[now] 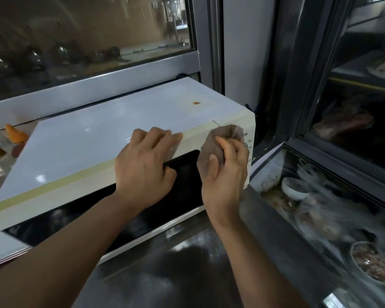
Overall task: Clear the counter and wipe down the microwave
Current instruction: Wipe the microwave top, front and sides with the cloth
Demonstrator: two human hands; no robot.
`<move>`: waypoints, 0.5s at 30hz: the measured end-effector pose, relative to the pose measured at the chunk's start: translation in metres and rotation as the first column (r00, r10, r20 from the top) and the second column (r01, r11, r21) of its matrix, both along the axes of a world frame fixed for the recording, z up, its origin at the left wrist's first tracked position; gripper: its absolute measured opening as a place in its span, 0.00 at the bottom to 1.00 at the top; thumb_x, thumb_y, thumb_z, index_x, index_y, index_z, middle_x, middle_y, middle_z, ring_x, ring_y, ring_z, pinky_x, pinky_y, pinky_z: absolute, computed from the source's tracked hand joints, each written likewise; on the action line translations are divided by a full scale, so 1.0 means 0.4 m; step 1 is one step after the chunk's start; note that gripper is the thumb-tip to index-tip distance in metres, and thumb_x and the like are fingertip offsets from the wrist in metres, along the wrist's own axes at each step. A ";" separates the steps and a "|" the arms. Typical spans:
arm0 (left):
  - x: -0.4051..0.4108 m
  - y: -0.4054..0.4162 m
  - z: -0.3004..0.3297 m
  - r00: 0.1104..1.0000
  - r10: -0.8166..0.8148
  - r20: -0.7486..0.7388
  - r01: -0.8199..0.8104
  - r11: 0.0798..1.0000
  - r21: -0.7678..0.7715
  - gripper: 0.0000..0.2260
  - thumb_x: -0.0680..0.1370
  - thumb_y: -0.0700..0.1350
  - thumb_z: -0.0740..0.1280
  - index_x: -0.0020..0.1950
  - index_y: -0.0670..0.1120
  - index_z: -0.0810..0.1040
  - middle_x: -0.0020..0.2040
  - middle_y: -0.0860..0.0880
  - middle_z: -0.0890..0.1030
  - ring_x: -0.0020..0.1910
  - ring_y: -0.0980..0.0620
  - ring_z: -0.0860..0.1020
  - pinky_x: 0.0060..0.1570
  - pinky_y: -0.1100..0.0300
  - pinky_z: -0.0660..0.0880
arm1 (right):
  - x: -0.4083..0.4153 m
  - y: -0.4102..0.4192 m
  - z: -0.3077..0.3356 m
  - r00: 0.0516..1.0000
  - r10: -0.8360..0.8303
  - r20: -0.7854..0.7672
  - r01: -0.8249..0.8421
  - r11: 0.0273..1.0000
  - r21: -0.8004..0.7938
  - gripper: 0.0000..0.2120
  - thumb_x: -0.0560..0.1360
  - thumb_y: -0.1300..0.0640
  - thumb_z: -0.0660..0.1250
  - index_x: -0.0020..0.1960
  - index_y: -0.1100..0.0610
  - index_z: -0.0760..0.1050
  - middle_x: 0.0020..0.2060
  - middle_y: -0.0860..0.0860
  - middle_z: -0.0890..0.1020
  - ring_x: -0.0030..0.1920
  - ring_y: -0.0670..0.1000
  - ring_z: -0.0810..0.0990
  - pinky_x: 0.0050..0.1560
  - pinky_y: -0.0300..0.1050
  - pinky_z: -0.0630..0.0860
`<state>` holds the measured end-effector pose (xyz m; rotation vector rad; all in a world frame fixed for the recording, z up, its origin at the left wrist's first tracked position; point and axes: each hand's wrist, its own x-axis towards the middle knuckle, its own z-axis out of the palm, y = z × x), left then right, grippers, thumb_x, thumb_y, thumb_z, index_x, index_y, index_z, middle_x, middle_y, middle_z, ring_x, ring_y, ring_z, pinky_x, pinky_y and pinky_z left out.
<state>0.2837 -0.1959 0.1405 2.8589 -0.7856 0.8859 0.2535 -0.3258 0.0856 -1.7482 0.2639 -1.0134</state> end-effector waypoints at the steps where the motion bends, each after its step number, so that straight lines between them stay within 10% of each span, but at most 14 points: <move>1: 0.001 0.000 0.001 1.000 0.002 0.001 -0.002 1.000 0.000 0.27 0.63 0.45 0.64 0.63 0.51 0.75 0.56 0.52 0.77 0.51 0.44 0.73 0.30 0.66 0.56 | 0.006 0.001 0.005 1.000 -0.002 -0.016 0.002 1.000 0.000 0.16 0.76 0.68 0.62 0.63 0.60 0.73 0.64 0.56 0.69 0.66 0.51 0.69 0.62 0.20 0.58; 9: -0.003 0.003 0.000 1.000 0.001 -0.020 -0.001 1.000 -0.019 0.27 0.63 0.44 0.64 0.64 0.52 0.75 0.57 0.52 0.77 0.52 0.44 0.73 0.30 0.65 0.60 | 0.053 -0.134 0.020 0.994 -0.050 -0.102 0.044 0.998 -0.055 0.14 0.73 0.67 0.67 0.58 0.58 0.73 0.59 0.54 0.67 0.53 0.41 0.66 0.52 0.16 0.56; 15: 0.000 -0.001 -0.002 1.000 -0.001 -0.014 0.000 0.999 -0.049 0.27 0.63 0.44 0.64 0.63 0.52 0.75 0.56 0.53 0.77 0.51 0.44 0.73 0.30 0.67 0.57 | 0.102 -0.275 0.022 0.958 -0.100 -0.269 0.116 0.992 0.047 0.12 0.73 0.63 0.67 0.55 0.58 0.70 0.56 0.56 0.76 0.55 0.53 0.76 0.59 0.44 0.71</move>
